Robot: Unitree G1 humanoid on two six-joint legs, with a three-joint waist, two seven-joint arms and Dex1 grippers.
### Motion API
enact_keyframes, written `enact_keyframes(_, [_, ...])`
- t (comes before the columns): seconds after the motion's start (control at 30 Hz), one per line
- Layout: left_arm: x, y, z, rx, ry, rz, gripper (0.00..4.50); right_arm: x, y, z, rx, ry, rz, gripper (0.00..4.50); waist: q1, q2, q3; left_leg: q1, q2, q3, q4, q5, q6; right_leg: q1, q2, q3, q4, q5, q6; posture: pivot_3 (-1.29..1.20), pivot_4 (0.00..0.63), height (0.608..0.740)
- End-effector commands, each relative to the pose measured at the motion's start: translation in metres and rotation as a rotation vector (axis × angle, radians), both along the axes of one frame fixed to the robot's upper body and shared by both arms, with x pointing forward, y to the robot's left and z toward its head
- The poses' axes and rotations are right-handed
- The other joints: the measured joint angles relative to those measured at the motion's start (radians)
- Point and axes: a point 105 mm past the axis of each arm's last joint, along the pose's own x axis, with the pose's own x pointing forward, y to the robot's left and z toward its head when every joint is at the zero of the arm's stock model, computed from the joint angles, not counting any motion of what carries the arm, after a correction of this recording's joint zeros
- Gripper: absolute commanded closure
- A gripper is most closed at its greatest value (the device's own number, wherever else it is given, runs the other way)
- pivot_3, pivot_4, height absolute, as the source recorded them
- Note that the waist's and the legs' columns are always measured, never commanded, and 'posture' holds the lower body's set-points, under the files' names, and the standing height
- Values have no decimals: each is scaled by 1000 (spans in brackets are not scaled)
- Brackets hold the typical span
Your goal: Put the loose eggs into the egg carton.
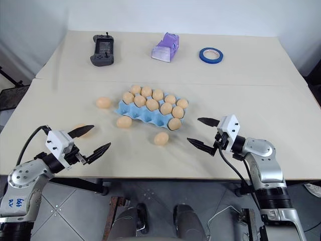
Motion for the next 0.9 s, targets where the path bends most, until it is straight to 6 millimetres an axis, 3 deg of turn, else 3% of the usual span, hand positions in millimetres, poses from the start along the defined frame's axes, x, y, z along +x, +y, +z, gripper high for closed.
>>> enact_keyframes(0.03, [0, -6, 8, -15, -35, -28, 0, 0, -1, 9, 1, -41, 11, 16, 0, 0, 0, 0, 0, 0, 0, 0, 0, 0, 0, 0, 0, 0, 0, 0, 150, 740])
enact_keyframes(0.13, [-2, -9, 12, -45, -49, -55, 0, -2, 5, 12, 6, -35, 58, 16, 0, 0, 0, 0, 0, 0, 1, 0, 0, 0, 0, 0, 1, 0, 0, 0, 150, 740])
enact_keyframes(0.23, [-14, -8, 16, -88, -60, -98, 0, -9, 25, 16, 12, -28, 150, 16, -3, 0, 0, 0, 0, 0, 1, 0, 0, 0, 0, 0, 2, 0, 0, 0, 150, 740])
enact_keyframes(0.43, [-31, 13, -4, -32, -7, -57, 0, -17, 71, 17, -8, -17, 306, 16, -6, 0, 0, 1, 1, 0, 1, 0, 0, -1, 2, 0, 2, 0, 0, 0, 150, 740])
enact_keyframes(0.57, [-39, 18, -10, -23, 3, -42, 0, -5, 93, 7, -85, -19, 306, 16, -4, 0, 0, 0, 1, 0, 1, 0, -1, -1, -1, 0, 2, 0, -1, 0, 150, 740])
enact_keyframes(0.73, [-44, 7, -6, -42, -12, -65, 0, 8, 107, -10, -147, 35, 299, 16, -2, -1, 0, 0, -1, -1, 0, 0, -1, -1, -3, -1, 1, -1, -2, 0, 150, 740])
enact_keyframes(0.9, [-48, 1, -6, -43, -5, -83, 0, 10, 113, -22, -187, 46, 324, 16, -4, 0, 0, 0, -1, -1, -3, 0, -1, -1, -3, -2, 1, -2, -5, 0, 150, 740])
